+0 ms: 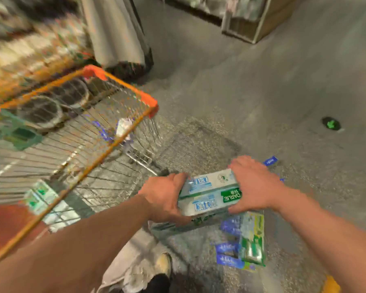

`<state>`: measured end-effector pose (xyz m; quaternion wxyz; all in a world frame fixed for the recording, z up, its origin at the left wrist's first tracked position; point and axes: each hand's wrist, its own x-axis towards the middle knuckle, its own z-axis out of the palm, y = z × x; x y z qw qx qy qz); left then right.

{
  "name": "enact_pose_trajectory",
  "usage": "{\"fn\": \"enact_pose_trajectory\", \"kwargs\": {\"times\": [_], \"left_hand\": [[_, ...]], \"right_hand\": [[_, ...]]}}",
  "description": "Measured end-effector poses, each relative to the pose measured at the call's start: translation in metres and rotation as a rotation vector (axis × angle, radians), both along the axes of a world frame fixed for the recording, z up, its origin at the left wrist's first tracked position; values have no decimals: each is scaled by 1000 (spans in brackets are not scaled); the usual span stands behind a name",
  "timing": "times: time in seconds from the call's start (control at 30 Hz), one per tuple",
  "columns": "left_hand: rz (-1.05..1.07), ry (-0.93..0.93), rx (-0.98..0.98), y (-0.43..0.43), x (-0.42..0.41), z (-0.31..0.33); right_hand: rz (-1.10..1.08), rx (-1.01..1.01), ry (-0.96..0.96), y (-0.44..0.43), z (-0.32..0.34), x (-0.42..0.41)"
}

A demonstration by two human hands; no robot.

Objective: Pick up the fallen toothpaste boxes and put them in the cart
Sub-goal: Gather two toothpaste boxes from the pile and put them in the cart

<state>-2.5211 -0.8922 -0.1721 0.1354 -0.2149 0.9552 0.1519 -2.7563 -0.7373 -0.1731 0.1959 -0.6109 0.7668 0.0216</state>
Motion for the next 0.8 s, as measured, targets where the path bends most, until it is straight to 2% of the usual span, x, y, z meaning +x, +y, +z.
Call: {"fn": "enact_pose_trajectory", "kwargs": {"times": [0.17,0.27,0.33,0.5,0.8], "left_hand": [[52,40,-140,-11,16,148],[87,70,-186,-12,25,211],[117,94,-206,-13,33,241],[174,111,-281,-26,62,288],[250,83,-452,-95,118,296]], "right_hand": [[199,-21,232,-39,147,31],[334,-93,336,-58,207,60],[363,-125,339,-70,237,75],[419,-272,297,-95,286,97],[490,-250,286,-188,313,152]]}}
